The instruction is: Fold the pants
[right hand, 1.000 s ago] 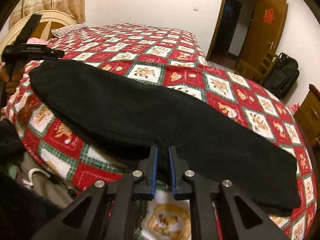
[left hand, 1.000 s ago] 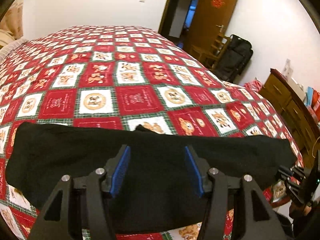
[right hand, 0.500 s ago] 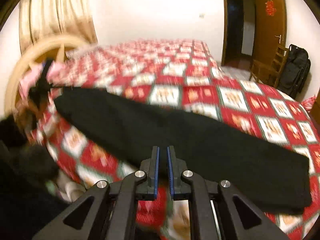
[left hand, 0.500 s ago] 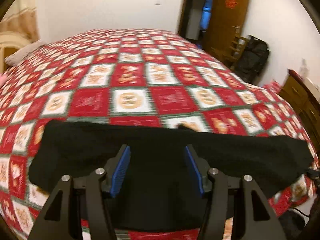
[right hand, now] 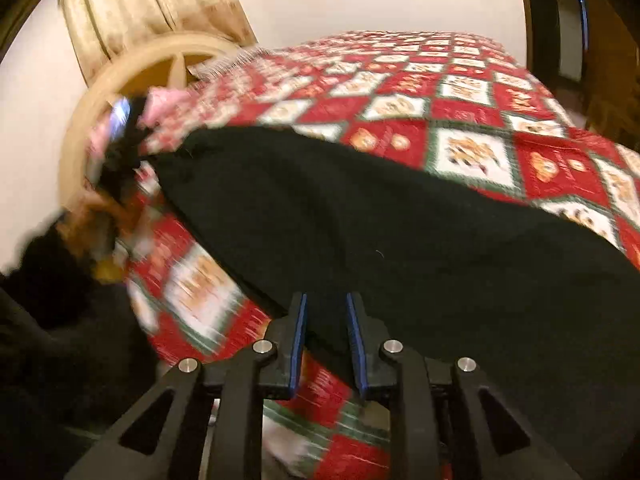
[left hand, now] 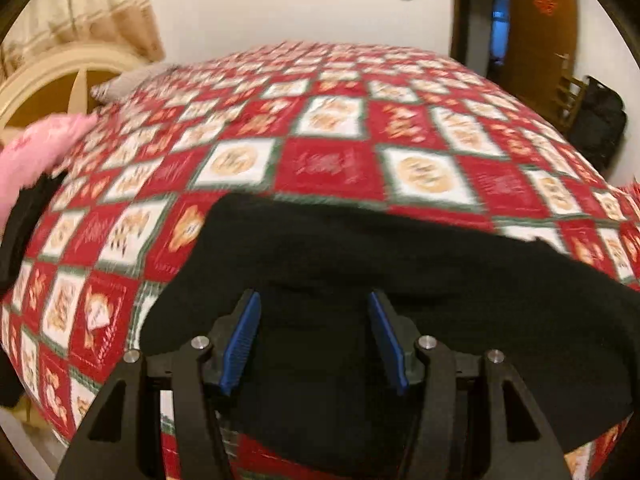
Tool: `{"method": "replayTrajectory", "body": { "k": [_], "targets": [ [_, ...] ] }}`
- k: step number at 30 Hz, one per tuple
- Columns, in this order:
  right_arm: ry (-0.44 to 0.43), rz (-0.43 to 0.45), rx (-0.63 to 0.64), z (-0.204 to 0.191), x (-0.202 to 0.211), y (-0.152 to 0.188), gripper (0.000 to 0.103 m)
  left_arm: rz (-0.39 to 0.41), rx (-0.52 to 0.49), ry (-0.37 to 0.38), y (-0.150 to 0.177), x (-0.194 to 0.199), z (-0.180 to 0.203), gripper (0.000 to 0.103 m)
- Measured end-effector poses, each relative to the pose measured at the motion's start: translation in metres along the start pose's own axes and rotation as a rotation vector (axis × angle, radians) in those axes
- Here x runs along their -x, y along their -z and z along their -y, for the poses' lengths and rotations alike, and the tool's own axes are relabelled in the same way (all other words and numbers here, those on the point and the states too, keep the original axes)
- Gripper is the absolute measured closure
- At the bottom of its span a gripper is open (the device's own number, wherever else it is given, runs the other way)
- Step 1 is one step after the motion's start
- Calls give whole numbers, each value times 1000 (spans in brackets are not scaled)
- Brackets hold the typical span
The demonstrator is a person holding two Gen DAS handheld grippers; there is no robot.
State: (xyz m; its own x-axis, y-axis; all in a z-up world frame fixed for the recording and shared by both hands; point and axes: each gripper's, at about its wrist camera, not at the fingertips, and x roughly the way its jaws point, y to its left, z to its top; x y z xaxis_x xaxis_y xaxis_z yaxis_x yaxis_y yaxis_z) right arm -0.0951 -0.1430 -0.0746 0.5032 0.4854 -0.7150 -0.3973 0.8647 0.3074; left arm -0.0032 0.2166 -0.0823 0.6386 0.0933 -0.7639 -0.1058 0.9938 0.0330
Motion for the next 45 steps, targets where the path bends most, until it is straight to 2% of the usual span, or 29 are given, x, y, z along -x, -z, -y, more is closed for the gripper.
{"method": "replayTrajectory", "body": {
  "k": [2,3,5,7,9,12,15,17,19,22,26,28,31,33,37,41,45],
  "targets": [
    [-70,42,-25,-3,-3,-29,59,15,9,9,-1,2,-3,45],
    [-93,64,-25,-5,-5,-41,45,16,-9,-16,-2,3,0,45],
    [-147,111,-14,-10,-17,-72,44,24,-10,-50,-4,8,2,45],
    [-190,113,-8,-13,-36,-97,44,44,33,-9,-6,17,-1,45],
    [-217,74,-11,-13,-71,-121,44,67,67,29,-10,24,-2,44],
    [-228,2,-12,-15,-119,-135,44,73,45,15,-9,19,3,44],
    [-267,-68,-10,-22,-152,-136,44,22,29,-12,3,3,1,44],
    [-249,-122,26,-31,-166,-131,44,30,28,-5,10,3,-3,44],
    [-248,-136,64,-39,-165,-128,44,39,0,-9,12,6,-3,44],
    [-307,-158,77,-45,-154,-122,44,27,-34,-15,13,9,-2,45],
    [-242,-104,52,-30,-150,-131,44,20,-1,22,12,14,-10,45],
    [-230,-105,14,-20,-158,-136,44,21,21,35,11,14,-12,45],
    [-286,-169,-16,-18,-170,-132,44,18,1,22,12,11,-9,45],
    [-313,-174,8,-25,-165,-128,44,21,-18,8,13,11,-6,45],
    [-305,-185,67,-37,-154,-120,44,20,4,26,13,11,-10,45],
    [-242,-179,109,-41,-141,-111,44,19,1,25,13,11,-9,45],
    [-240,-229,110,-34,-141,-102,44,17,12,37,12,11,-12,45]
  ]
}}
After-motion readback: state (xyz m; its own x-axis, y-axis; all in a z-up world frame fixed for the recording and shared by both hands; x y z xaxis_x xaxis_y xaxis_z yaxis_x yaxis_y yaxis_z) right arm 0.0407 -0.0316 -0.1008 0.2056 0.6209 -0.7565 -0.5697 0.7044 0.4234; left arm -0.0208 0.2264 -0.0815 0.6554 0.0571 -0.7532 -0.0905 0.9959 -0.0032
